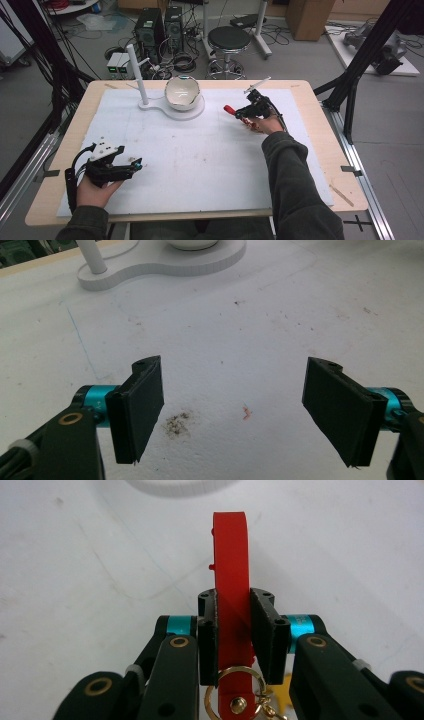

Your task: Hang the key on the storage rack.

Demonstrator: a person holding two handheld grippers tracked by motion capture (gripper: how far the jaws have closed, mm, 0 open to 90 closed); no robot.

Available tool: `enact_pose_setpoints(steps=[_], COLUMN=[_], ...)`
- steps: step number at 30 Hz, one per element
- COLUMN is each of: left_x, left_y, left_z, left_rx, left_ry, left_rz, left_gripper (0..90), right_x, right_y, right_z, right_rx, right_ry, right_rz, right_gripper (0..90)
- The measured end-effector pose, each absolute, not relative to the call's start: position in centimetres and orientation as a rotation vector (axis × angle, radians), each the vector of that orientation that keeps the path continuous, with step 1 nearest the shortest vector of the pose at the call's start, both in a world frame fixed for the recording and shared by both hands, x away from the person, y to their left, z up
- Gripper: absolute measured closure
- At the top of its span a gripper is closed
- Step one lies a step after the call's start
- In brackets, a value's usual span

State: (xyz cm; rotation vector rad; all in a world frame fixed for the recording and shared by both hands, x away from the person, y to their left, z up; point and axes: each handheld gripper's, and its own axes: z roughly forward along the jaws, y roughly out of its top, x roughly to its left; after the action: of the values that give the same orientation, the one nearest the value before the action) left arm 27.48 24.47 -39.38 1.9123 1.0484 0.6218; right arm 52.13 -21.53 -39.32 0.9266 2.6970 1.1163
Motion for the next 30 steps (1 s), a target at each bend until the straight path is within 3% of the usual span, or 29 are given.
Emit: enact_pose_setpoints(steps=[30], left_x=[27.4], left_y=[24.3], left_z=[-39.2], left_rx=[1.916], left_ry=[1.041], left_rz=[0.641], left_gripper=[24.9], right_x=[49.0], right_y=[-23.3], right_z=[-33.5], right_rx=[0.827], right_ry=[2.497], right_rz=[1.567], right_gripper=[75.3])
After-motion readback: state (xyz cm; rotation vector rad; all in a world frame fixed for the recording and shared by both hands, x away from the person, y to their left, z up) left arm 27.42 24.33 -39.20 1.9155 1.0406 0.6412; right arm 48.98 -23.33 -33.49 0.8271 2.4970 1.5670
